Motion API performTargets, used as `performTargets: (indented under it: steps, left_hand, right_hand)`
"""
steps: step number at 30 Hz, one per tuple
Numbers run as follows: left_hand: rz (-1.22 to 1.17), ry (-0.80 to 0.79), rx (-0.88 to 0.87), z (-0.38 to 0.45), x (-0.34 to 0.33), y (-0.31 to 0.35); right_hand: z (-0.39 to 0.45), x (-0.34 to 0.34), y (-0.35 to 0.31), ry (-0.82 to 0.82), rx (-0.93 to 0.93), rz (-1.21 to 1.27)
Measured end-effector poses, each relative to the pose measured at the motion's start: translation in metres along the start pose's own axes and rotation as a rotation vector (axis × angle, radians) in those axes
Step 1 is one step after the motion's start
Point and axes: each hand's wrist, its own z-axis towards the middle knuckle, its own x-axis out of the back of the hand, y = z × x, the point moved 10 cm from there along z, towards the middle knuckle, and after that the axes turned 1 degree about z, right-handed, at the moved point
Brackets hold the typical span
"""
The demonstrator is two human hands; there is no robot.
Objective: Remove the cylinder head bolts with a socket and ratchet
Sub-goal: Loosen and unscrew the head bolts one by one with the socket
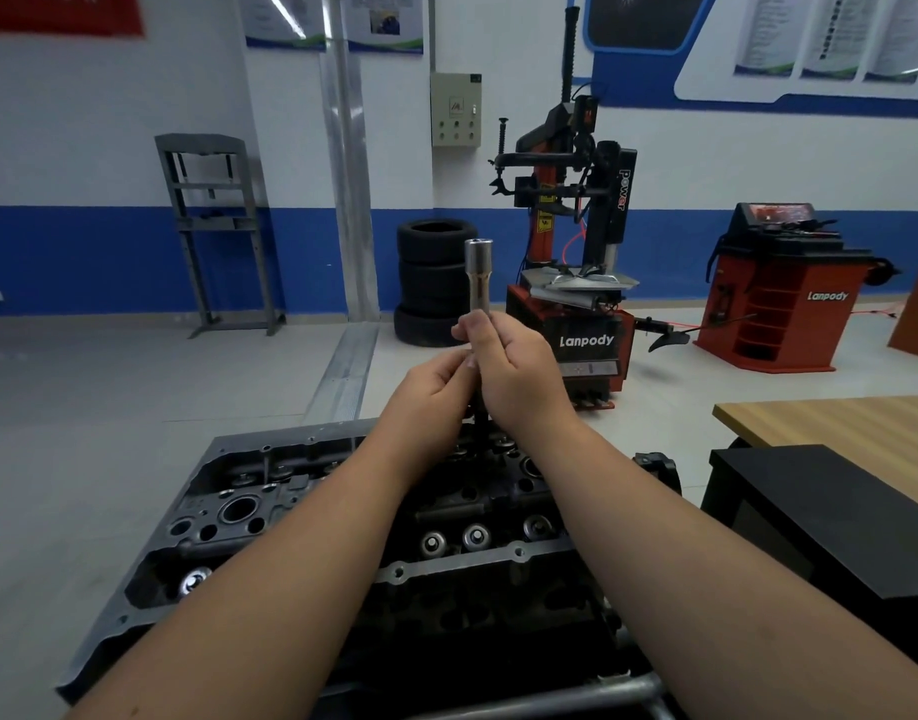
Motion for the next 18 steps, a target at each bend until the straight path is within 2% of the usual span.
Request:
performTargets:
  steps: [5,10,14,18]
  left_hand:
    - [0.071,0.121,-0.004,0.004,0.015,-0.003]
    - [-0.036,0.026,-0.021,0.000,0.001,0.001]
    - [0.052,0.098,-0.039,0.002,0.012,0.002]
    - [0.024,0.118,-0.042,0.002,0.014,0.002]
  right_hand:
    - [-0.002,0.006,-0.010,0.057,0.095,-0.117]
    - [-0.002,0.006,-0.008,0.059,0.081,-0.111]
    - [-0.002,0.004,-0.010,0.044,0.085,-0.114]
    - [-0.005,0.013,-0.020,0.139,0.173,-0.206]
